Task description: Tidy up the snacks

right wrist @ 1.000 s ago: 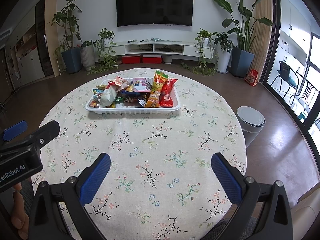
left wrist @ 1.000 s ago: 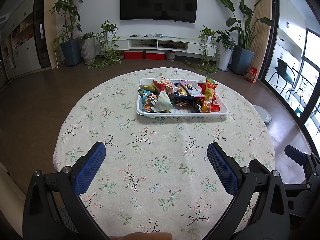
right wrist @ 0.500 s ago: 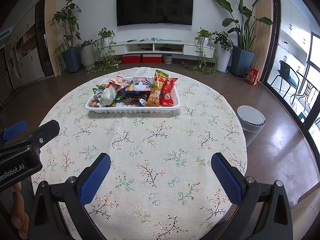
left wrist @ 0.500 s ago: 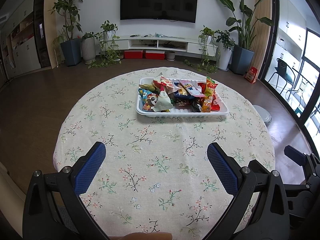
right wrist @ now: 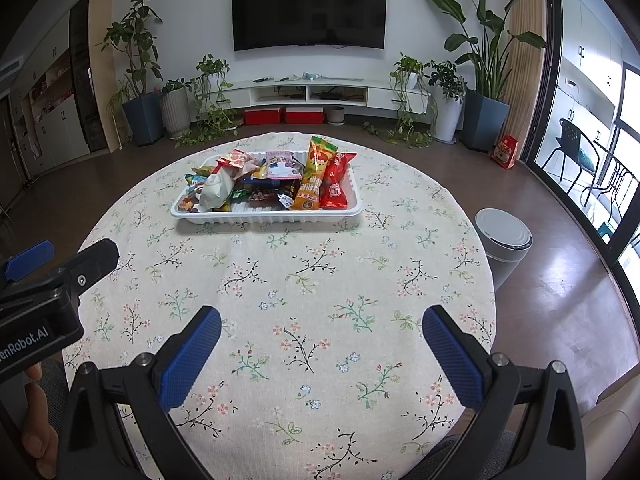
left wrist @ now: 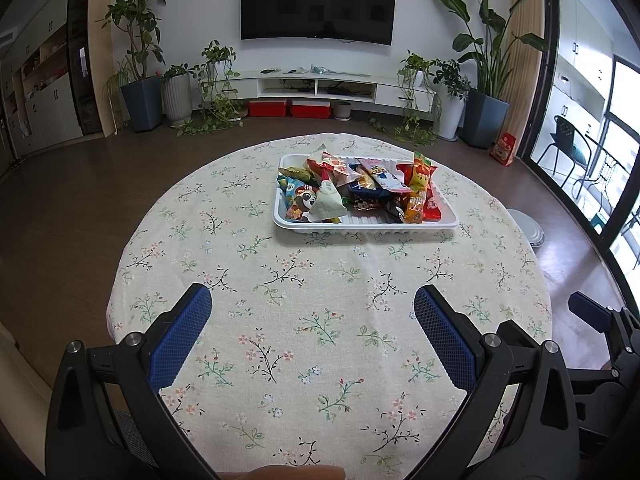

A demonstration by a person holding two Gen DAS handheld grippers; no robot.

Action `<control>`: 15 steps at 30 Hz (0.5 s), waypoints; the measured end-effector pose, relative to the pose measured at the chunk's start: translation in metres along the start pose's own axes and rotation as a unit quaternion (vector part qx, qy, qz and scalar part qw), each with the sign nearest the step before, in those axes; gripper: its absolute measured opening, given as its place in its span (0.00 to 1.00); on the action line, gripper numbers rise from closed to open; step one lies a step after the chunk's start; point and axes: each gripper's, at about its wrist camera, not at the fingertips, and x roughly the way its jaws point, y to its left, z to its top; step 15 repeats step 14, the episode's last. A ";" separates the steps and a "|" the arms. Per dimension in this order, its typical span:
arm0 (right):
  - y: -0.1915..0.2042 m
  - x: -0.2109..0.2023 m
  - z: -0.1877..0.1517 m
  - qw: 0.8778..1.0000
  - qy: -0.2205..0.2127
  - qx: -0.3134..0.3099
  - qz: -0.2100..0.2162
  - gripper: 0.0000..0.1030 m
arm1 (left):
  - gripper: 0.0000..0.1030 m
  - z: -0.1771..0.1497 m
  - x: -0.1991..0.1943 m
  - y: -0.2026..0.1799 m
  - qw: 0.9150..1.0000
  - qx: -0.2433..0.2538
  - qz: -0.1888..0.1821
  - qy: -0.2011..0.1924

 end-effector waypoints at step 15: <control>-0.001 -0.005 -0.017 1.000 0.008 0.002 0.002 1.00 | 1.00 -0.005 0.005 0.004 1.000 -0.007 0.010 -0.005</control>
